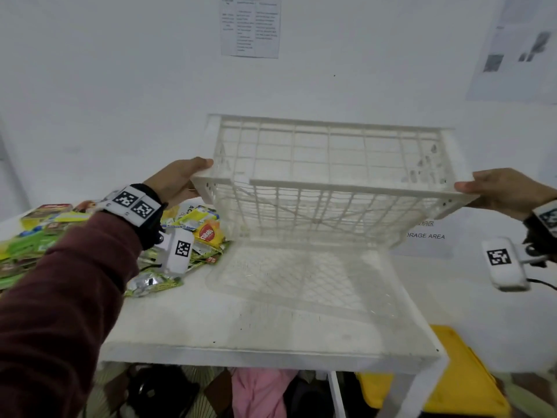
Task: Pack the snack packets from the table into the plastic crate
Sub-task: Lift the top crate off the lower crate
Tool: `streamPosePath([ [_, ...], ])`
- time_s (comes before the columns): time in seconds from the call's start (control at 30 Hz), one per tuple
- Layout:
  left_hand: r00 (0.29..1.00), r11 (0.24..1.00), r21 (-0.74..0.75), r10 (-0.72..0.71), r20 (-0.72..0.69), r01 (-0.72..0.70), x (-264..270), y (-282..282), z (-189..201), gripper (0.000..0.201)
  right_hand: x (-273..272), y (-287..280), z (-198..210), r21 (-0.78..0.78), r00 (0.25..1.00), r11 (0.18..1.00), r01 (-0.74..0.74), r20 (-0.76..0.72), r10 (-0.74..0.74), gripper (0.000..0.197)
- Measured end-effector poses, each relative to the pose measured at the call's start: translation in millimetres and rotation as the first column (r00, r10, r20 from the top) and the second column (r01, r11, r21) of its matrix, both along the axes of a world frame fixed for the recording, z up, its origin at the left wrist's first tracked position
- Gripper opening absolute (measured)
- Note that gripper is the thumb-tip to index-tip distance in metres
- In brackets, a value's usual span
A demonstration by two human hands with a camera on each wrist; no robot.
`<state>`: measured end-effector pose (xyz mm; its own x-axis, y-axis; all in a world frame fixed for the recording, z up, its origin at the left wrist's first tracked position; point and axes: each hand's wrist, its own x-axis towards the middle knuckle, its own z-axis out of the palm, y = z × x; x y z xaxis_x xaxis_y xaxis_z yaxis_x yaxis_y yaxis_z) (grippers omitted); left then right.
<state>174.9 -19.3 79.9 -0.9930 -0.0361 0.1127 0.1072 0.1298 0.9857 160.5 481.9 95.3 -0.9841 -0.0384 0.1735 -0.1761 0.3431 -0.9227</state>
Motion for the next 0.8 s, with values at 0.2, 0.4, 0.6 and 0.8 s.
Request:
streamPosePath([
  [0.2,0.997,0.999,-0.032,0.028,0.072,-0.025,1.8,1.6,-47.3,0.015,13.0,-7.7,-45.0,0.167,0.996,0.986,0.028,-0.093,-0.012,0.022],
  [0.4,0.991,0.976,-0.186,0.123,0.058,-0.111,22.4,6.0,-81.4,0.019,13.9,-16.0,-107.7,0.225,1.000,0.974,0.017,0.021,-0.022,0.049],
  [0.6,0.963,0.911,-0.378,0.232,0.139,-0.165,27.0,-4.0,-118.8,0.033,17.5,-30.9,-145.0,0.306,0.997,0.951,-0.039,0.080,0.015,0.063],
  [0.8,0.938,0.841,-0.510,0.303,0.171,-0.179,30.4,-2.8,-146.6,0.051,12.8,-31.3,-176.0,0.386,0.993,0.920,-0.064,0.112,0.022,0.139],
])
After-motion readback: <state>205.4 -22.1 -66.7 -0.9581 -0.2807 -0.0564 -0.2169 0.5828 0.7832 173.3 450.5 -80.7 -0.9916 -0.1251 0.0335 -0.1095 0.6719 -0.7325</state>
